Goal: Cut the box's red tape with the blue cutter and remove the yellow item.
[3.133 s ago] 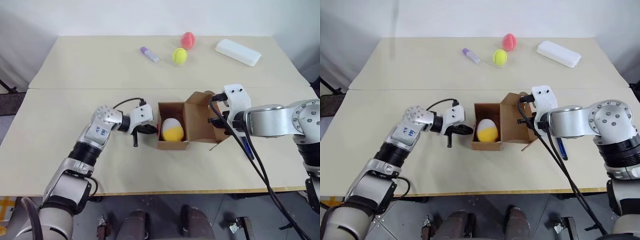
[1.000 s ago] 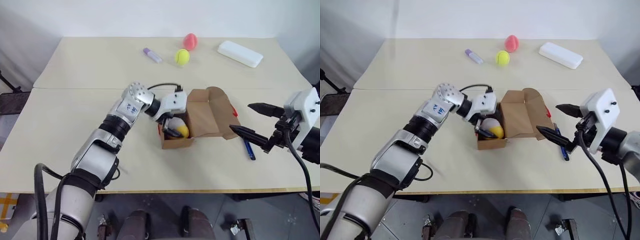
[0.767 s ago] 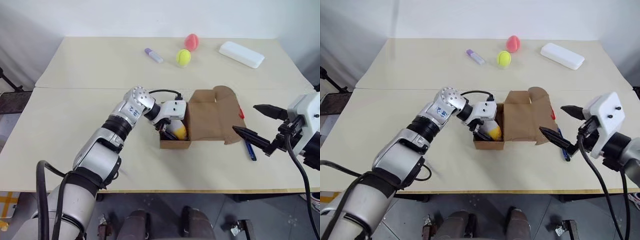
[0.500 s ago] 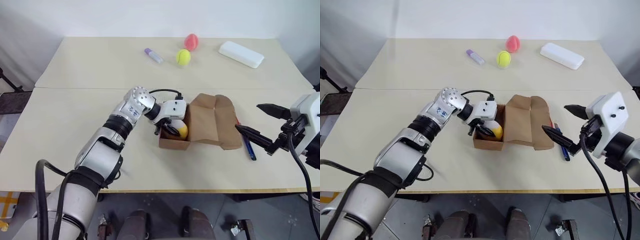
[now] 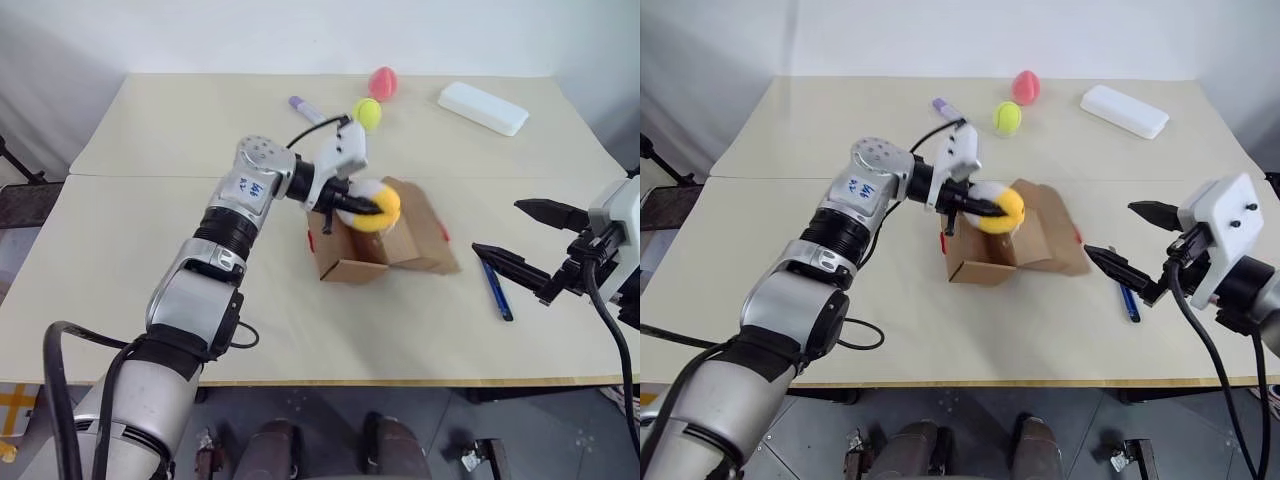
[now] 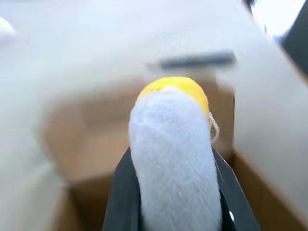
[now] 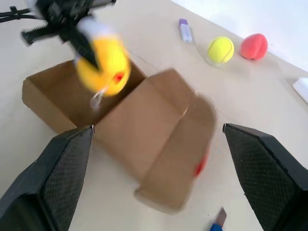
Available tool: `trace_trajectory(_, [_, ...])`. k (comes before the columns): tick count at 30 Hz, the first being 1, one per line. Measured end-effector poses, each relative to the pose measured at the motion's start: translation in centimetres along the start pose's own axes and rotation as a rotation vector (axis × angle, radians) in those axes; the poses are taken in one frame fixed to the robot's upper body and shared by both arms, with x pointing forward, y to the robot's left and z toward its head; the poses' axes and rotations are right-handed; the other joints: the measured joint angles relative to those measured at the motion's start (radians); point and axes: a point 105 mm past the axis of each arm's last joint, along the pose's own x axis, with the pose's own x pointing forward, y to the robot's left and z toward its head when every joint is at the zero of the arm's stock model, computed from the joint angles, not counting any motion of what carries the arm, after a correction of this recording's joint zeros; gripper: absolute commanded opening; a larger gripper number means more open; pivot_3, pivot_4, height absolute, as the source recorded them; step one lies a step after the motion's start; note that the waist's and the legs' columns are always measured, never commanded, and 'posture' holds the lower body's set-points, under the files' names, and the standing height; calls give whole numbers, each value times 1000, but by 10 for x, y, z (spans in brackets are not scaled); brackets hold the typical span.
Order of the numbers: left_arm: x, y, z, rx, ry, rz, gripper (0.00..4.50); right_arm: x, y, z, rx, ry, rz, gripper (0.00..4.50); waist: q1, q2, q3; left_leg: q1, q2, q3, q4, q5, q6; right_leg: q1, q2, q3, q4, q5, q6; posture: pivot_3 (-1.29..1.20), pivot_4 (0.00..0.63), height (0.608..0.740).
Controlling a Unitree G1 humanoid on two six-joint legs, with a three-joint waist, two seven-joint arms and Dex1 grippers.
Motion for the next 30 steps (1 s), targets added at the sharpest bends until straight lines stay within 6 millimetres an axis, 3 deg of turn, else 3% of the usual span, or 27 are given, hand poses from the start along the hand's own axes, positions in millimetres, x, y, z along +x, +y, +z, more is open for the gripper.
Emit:
trace_trajectory(3, [-13,7,13,-72,-78,48,273,2,0,4,-8,-13,21,4500,-2,0,0,0,0,0,0,0,0,0,0,0,1,0,0,0,150,740])
trace_trajectory(5, [-33,16,20,-120,-116,109,272,3,2,8,-24,-33,42,4500,-5,0,0,1,0,0,0,0,0,0,0,0,1,0,0,0,150,740])
trace_trajectory(10, [-105,43,4,-146,-3,381,267,2,3,6,-17,-37,75,4500,-7,0,0,3,0,1,-2,0,-1,0,0,1,2,0,0,0,150,740])
trace_trajectory(12, [-134,45,-17,-151,102,470,257,3,8,3,-23,-25,118,4500,-5,0,0,3,0,1,-2,0,-1,0,0,1,2,0,0,0,150,740])
trace_trajectory(14, [-164,40,-50,-197,222,547,257,4,10,-2,-18,-13,148,4500,-5,0,0,3,0,1,-2,0,-1,0,0,0,3,0,0,0,150,740])
trace_trajectory(17, [-192,29,-96,-263,398,634,257,10,11,-9,-10,-3,186,4500,-1,0,0,2,0,0,0,0,-1,0,0,0,3,0,0,0,150,740])
trace_trajectory(19, [-207,22,-116,-310,465,677,257,14,10,-10,-8,-5,201,4500,1,-1,0,2,0,0,0,0,-1,0,0,0,3,0,0,0,150,740])
trace_trajectory(23, [-224,17,-129,-338,515,747,1560,25,10,-5,-18,-25,244,4500,-2,-2,1,2,0,-2,0,0,-1,0,0,0,3,0,0,0,150,740])
trace_trajectory(30, [-227,13,-100,-284,445,728,3656,32,8,-8,-6,-27,295,4500,-4,-2,0,2,0,-2,0,0,-1,0,0,-1,4,0,0,0,150,740])
